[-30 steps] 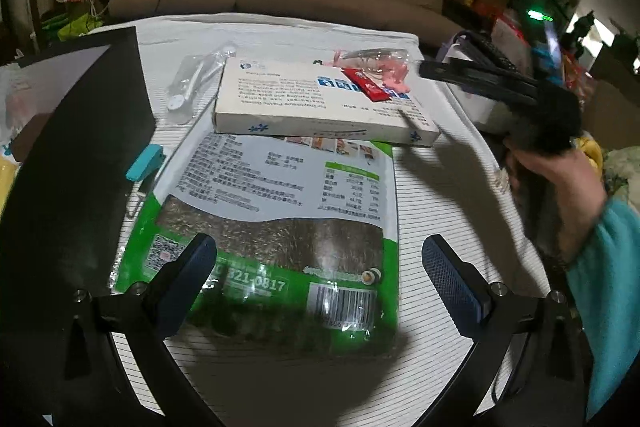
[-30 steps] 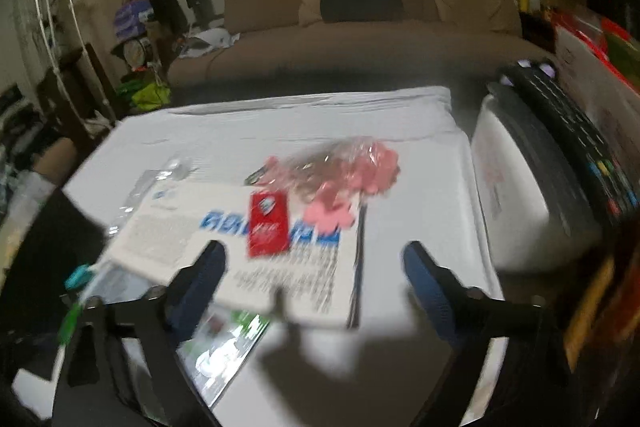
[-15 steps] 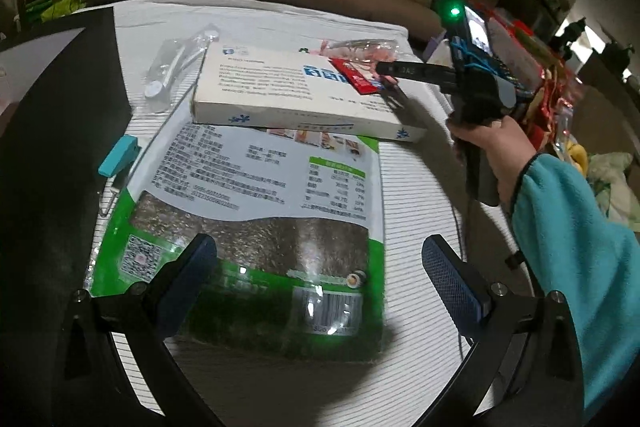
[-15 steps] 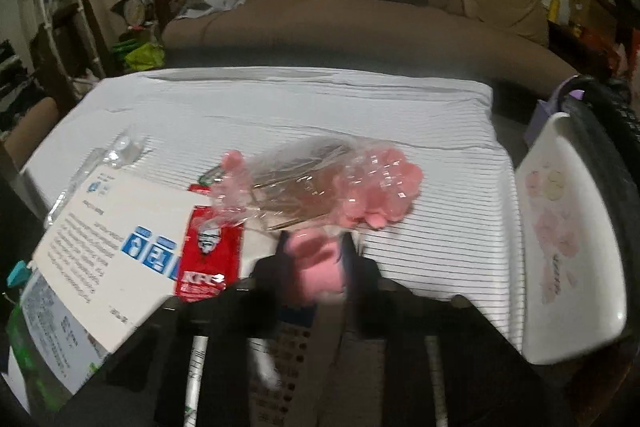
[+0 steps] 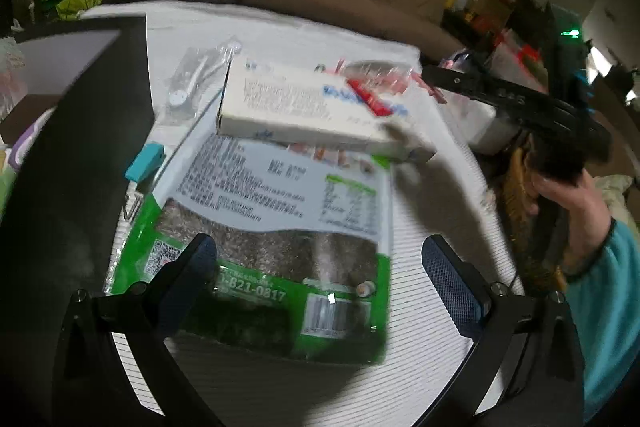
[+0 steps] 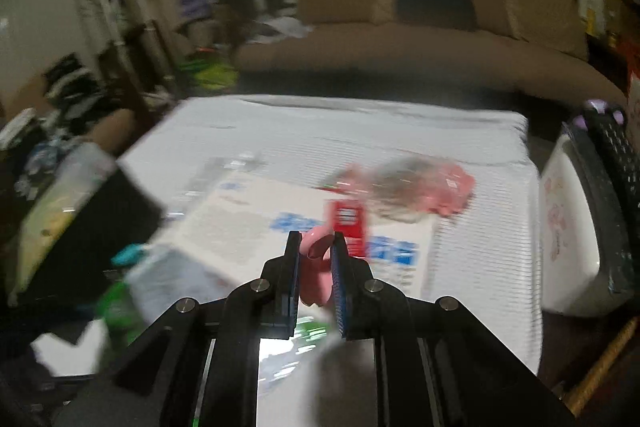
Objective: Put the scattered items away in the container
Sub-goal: 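Carry the pink clip into the box and release it onto the green plate, then grasp the clear plastic bag with the gold wire item using the right gripper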
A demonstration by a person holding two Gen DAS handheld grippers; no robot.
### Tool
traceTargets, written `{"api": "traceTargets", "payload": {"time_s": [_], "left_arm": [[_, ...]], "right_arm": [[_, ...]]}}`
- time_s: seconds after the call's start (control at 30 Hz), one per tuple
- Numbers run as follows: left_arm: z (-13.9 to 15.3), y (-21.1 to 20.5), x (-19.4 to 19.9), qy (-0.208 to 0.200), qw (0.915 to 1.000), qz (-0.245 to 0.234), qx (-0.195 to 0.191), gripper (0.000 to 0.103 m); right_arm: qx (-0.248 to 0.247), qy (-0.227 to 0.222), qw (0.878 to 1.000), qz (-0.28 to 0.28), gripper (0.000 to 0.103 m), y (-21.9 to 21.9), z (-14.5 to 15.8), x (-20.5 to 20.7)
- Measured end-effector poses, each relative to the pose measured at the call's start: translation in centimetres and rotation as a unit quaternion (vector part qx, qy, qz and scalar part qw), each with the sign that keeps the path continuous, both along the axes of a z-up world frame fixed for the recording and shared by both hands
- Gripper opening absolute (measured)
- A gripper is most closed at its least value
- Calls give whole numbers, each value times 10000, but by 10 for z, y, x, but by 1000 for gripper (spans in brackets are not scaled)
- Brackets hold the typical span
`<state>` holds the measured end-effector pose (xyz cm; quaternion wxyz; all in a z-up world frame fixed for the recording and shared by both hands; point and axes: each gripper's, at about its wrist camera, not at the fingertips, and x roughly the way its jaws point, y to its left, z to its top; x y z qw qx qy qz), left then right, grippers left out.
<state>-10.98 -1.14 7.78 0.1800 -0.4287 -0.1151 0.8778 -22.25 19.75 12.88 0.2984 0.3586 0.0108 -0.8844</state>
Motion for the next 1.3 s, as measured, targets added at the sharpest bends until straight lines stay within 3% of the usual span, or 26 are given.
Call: {"api": "traceTargets", "payload": {"time_s": [0.1,0.27,0.37,0.5,0.73,0.87,0.97,1.17,1.23,1.3], "left_arm": [[33,-12,13,504,9986,-2,130,103],[94,-77,24,1170,9909,668,27,103],[100,-138,18,918,9880,1234,172,103],[85,-201,12,430,9823,1811,191,103],[57,-286,24,-42,9584,2730,830,103],[50,-291,26,-187,9592,2746,641,103],[45,-285,23,-255,9623,2631,637,103],[46,-270,17,-231,9663,2488,613,103],[48,-265,18,-183,9682,2420,613,103],[50,-258,17,-118,9703,2333,625,103]], "right_arm": [[-55,107,9987,493,13,-34,32,22],[-294,50,9921,1218,13,-110,67,40],[-275,-63,9866,1608,13,-164,70,48],[-102,-261,9746,2222,14,-232,56,75],[641,-556,9488,3044,14,-322,5,125],[1410,-336,9430,2995,14,-339,-19,137],[1355,-486,9460,2906,16,-334,-23,132],[1013,-488,9590,2603,36,-306,-9,122],[784,-477,9644,2480,46,-292,0,119],[574,-468,9689,2360,63,-277,9,117]]}}
